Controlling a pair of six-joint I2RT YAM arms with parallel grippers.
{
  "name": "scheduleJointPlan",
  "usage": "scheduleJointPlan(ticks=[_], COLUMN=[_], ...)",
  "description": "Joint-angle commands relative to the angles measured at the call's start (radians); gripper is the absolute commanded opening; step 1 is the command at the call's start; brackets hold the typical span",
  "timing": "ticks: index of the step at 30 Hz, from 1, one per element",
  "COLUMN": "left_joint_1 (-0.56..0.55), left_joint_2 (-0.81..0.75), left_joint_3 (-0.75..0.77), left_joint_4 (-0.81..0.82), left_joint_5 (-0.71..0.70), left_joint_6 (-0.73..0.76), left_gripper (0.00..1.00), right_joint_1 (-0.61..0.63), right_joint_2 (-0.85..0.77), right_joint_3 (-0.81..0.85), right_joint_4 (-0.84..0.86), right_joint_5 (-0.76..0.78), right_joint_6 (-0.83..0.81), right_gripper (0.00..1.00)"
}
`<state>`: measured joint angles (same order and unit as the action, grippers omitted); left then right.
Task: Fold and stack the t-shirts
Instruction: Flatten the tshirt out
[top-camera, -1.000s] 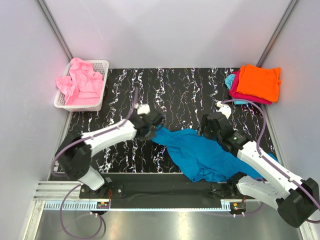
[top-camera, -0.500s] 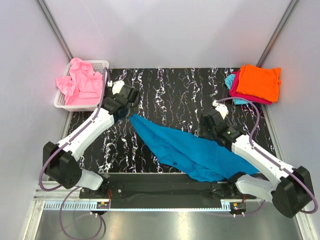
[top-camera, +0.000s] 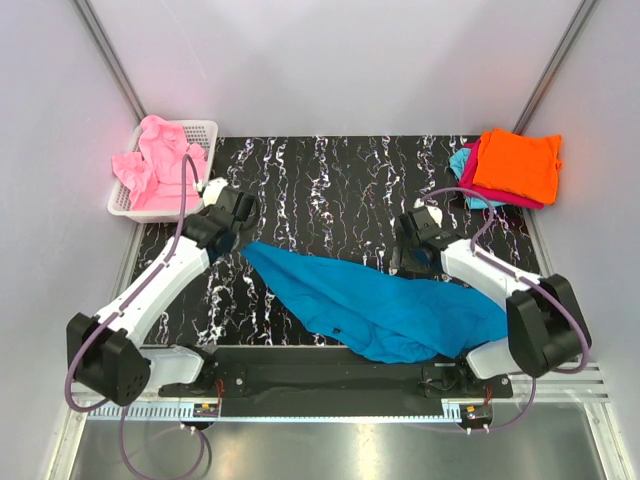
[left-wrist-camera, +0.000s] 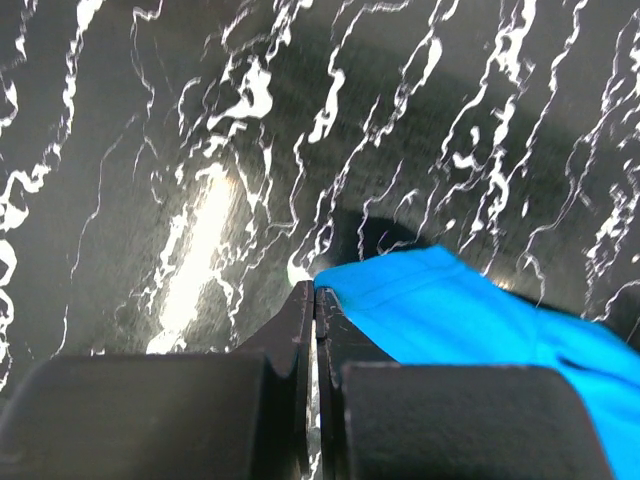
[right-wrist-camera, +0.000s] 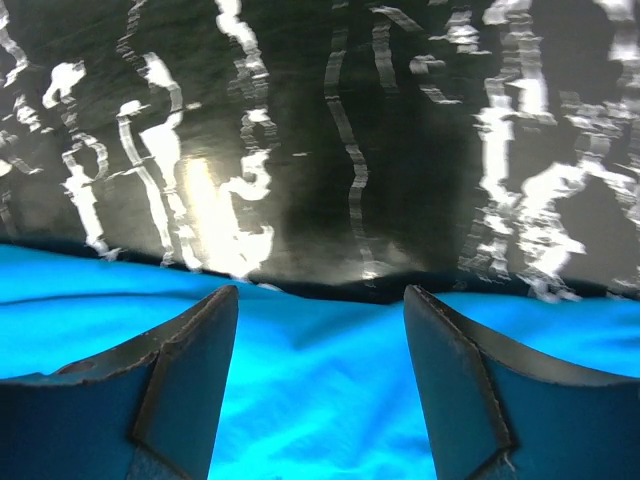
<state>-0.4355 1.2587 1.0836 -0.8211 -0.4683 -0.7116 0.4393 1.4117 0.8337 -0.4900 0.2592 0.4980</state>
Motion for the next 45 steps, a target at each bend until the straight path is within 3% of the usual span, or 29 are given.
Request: scheduleJointPlan(ticks=[1, 14, 20, 24, 25, 28, 39, 45], left_joint_1=[0.003, 0.003, 0.003, 0.003, 0.003, 0.003, 0.003, 0.003], left_joint_2=[-0.068, -0.074, -0.068, -0.071, -0.073, -0.081, -0.120, -0.096], left_joint_3=[-0.056, -0.062, -0.063, -0.065, -0.065, -0.060, -0.014, 0.047], left_joint_4=[0.004, -0.003, 0.002, 0.004, 0.004, 0.004, -0.006, -0.012], left_joint_5=[0.023, 0.023, 0.028, 0.033, 0.034, 0.037, 0.037, 0.036], left_joint_6=[-0.012, -0.009, -0.011, -0.006, -0.005, 0.004, 0.041, 0.058], left_gripper=[0.00, 0.00, 0.00, 0.00, 0.00, 0.00, 0.00, 0.00], right_joint_1=[-0.005, -0.005, -0.005, -0.005, -0.004, -0.005, -0.005, -0.007], right_joint_2=[0.023, -0.062, -0.020, 0.000, 0.004, 0.010, -0.146, -0.093], right_joint_3=[0.055, -0.094, -0.130, -0.113, -0.101, -0.073, 0.087, 0.247], right_joint_4=[0.042, 0.030, 0.036, 0.044, 0.042, 0.041, -0.070, -0.110], right_joint_5=[-0.106, -0.258, -0.304, -0.308, -0.308, -0.321, -0.193, -0.126], right_joint_6=[-0.029, 0.033, 0.037, 0.040, 0.040, 0.042, 0.004, -0.085], right_gripper=[0.72, 0.69, 0.61, 0.45, 0.30, 0.00, 0.00, 0.00])
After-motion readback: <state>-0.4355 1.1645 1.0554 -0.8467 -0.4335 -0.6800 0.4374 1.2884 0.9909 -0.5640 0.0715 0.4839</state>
